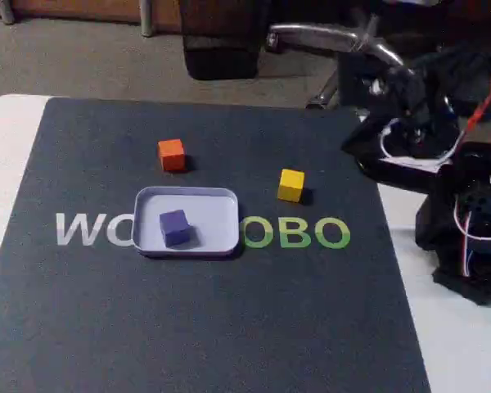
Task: Move blocks one by one until all three blocks are in the tray.
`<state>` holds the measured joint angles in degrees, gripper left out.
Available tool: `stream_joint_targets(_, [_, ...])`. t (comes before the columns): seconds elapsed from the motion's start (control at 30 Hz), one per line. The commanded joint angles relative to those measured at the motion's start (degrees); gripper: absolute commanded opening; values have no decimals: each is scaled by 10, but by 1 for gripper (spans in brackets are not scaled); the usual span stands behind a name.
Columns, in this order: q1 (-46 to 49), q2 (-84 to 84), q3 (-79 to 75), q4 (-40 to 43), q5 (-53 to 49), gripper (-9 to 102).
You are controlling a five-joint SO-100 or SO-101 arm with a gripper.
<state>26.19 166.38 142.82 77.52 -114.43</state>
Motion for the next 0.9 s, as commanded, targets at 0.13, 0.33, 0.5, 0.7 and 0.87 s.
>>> stream_joint_targets(0.13, [9,-209,-146,1,63,-5])
stream_joint_targets(0.33, [36,-303,-161,-37,47,-2])
stream_joint_targets(0.5, [51,-341,-156,-62,19,4])
stream_joint_targets(0.7, [51,-395,-161,-94,1,10])
stream_joint_targets(0.87, [74,-451,-162,-139,-19,11])
